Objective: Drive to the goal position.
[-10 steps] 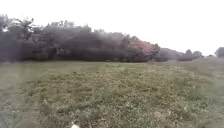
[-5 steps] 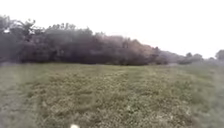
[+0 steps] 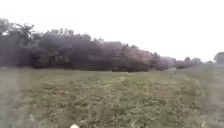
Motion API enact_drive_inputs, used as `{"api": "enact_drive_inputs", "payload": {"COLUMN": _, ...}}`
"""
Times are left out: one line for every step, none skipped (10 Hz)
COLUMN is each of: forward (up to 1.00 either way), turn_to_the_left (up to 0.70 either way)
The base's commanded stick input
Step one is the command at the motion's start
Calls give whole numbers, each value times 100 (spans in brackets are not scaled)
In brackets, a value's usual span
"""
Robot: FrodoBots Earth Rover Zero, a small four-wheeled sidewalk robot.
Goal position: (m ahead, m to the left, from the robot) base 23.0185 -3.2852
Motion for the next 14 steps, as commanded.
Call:
{"api": "enact_drive_inputs", "payload": {"forward": 100, "turn_to_the_left": -34}}
{"api": "enact_drive_inputs", "payload": {"forward": 100, "turn_to_the_left": -30}}
{"api": "enact_drive_inputs", "payload": {"forward": 100, "turn_to_the_left": 0}}
{"api": "enact_drive_inputs", "payload": {"forward": 100, "turn_to_the_left": 0}}
{"api": "enact_drive_inputs", "payload": {"forward": 100, "turn_to_the_left": 0}}
{"api": "enact_drive_inputs", "payload": {"forward": 100, "turn_to_the_left": 0}}
{"api": "enact_drive_inputs", "payload": {"forward": 100, "turn_to_the_left": 0}}
{"api": "enact_drive_inputs", "payload": {"forward": 100, "turn_to_the_left": 0}}
{"api": "enact_drive_inputs", "payload": {"forward": 100, "turn_to_the_left": 0}}
{"api": "enact_drive_inputs", "payload": {"forward": 100, "turn_to_the_left": 0}}
{"api": "enact_drive_inputs", "payload": {"forward": 100, "turn_to_the_left": 0}}
{"api": "enact_drive_inputs", "payload": {"forward": 100, "turn_to_the_left": 0}}
{"api": "enact_drive_inputs", "payload": {"forward": 100, "turn_to_the_left": 0}}
{"api": "enact_drive_inputs", "payload": {"forward": 100, "turn_to_the_left": 0}}
